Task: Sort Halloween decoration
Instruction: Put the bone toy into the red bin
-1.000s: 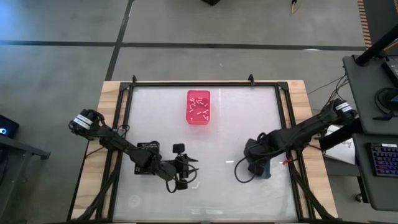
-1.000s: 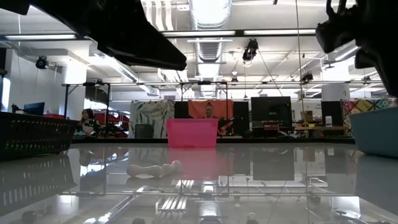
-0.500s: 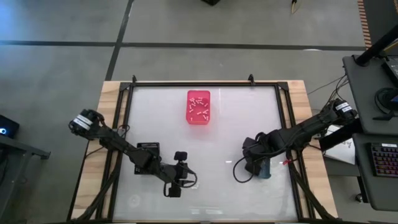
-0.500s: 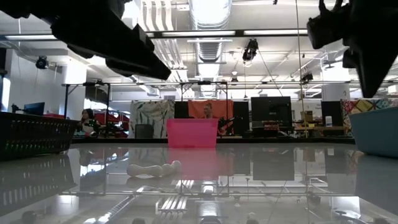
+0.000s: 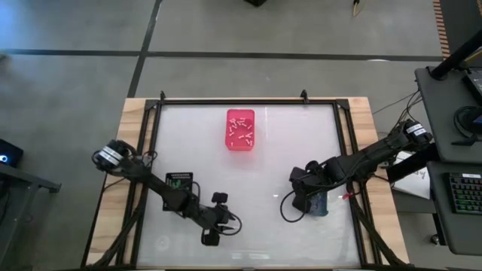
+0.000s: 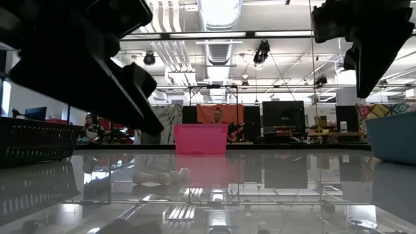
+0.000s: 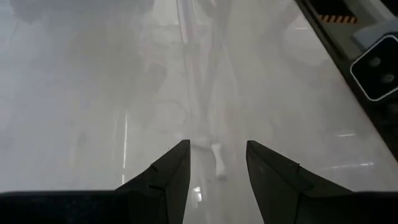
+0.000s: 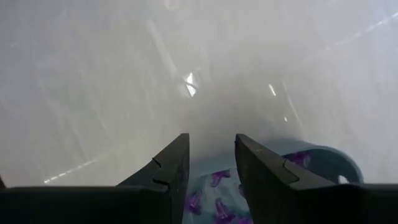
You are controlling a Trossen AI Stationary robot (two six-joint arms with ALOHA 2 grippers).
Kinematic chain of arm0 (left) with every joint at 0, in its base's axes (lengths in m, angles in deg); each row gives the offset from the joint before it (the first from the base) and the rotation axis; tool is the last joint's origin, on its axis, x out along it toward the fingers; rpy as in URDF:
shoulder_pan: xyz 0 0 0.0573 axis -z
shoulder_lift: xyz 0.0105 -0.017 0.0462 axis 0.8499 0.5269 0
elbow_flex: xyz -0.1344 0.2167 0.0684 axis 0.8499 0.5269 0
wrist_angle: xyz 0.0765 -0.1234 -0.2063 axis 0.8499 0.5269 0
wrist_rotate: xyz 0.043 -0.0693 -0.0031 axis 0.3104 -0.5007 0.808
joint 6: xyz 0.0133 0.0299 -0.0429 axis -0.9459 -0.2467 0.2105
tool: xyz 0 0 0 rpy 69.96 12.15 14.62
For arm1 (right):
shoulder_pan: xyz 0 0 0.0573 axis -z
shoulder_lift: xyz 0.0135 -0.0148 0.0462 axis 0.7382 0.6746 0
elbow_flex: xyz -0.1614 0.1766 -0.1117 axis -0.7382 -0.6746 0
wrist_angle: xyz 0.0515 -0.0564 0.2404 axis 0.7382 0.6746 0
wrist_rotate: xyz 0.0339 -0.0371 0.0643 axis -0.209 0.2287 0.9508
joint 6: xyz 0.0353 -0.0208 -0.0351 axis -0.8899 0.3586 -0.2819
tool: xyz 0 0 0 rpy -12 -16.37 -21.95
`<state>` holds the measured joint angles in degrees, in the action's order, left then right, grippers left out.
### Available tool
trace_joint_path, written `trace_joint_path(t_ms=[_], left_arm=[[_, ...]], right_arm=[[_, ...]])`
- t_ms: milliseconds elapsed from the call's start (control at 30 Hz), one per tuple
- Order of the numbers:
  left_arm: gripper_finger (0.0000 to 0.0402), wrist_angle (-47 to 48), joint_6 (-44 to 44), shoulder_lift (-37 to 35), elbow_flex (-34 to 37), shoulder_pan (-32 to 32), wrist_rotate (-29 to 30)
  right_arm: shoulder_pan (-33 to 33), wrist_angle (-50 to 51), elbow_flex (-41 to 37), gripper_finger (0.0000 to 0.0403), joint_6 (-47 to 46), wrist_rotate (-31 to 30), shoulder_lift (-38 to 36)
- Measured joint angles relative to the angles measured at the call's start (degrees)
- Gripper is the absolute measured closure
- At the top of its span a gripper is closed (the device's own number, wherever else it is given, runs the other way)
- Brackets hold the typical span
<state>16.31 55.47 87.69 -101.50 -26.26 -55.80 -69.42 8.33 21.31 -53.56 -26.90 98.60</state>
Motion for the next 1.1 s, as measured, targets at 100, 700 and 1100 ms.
trace_joint_path(t_ms=[100,700,1100], left_arm=[[0.0262,-0.41,0.29,1.08,0.0,0.02,-0.52],[0.0264,-3.4,-0.22,4.37,-0.01,0.19,-1.45],[0.0266,-4.24,1.28,7.98,-0.47,0.04,1.04]], right_arm=[[0.02,0.01,0.0,0.0282,0.29,-0.75,0.0],[0.01,-0.53,-0.02,0.028,0.25,-2.28,0.02],[0.0,-1.61,-0.04,0.028,0.38,-2.32,0.02]])
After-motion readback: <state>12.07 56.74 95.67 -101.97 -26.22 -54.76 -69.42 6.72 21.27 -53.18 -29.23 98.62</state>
